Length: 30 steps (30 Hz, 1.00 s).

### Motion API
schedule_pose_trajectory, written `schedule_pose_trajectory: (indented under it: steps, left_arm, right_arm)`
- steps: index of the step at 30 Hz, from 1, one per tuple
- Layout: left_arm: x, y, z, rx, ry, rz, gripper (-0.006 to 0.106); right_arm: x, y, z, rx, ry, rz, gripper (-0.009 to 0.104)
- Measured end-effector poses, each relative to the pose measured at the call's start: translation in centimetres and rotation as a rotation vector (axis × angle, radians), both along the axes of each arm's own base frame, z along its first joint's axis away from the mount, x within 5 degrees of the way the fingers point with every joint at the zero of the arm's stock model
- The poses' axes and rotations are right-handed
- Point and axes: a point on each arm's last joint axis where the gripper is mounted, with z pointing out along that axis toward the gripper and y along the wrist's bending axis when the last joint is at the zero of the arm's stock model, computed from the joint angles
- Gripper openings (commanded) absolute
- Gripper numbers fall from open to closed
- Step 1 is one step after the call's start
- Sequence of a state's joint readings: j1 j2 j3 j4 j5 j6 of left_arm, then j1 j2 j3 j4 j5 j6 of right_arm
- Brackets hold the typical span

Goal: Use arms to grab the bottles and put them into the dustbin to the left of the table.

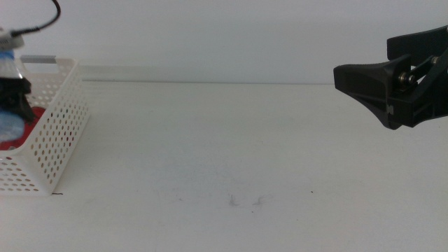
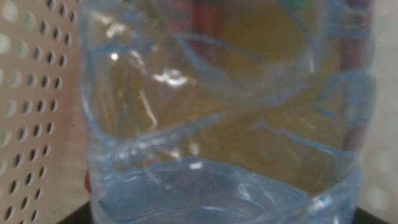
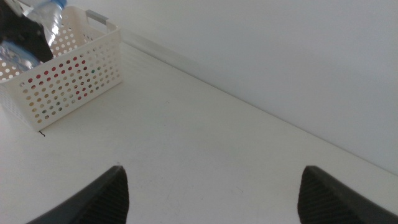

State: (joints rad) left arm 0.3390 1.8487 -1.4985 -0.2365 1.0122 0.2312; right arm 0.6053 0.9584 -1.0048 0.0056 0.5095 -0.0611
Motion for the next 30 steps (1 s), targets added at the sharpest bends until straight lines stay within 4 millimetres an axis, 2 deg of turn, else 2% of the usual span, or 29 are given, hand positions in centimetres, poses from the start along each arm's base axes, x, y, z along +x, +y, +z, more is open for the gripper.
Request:
schedule_pose_trajectory:
  steps: [4,7,9,14,19,23,26,30]
  left_arm:
    - [0.6,0.0,-1.7,-0.005,0.041,-0.026,0.006]
    - [0.7,-0.3,-2.0,0.032,0.053,-0.056,0.024]
    - [0.8,-0.6,-2.0,0.055,0.052,-0.075,0.042]
    - [0.9,-0.9,-2.0,0.109,0.069,-0.113,0.094]
    - [0.5,-1.3,-0.5,0.127,0.043,-0.124,0.094]
    - [-0.7,-3.3,2.5,0.159,0.011,-0.177,0.094]
    - [-2.6,-6.0,5.5,0.214,-0.045,-0.193,0.094]
    - [-6.8,-9.6,10.3,0.291,-0.217,-0.235,0.094]
  right_arm:
    - [0.0,0.0,0.0,0.0,0.0,0.0,0.085]
    - [0.0,0.0,0.0,0.0,0.0,0.0,0.085]
    - [0.0,0.0,0.0,0.0,0.0,0.0,0.085]
    - [0.0,0.0,0.0,0.0,0.0,0.0,0.085]
    - [0.0,0.0,0.0,0.0,0.0,0.0,0.085]
    - [0.0,0.0,0.0,0.0,0.0,0.0,0.085]
    - [0.0,0.0,0.0,0.0,0.0,0.0,0.085]
    - [0.0,0.0,0.0,0.0,0.0,0.0,0.085]
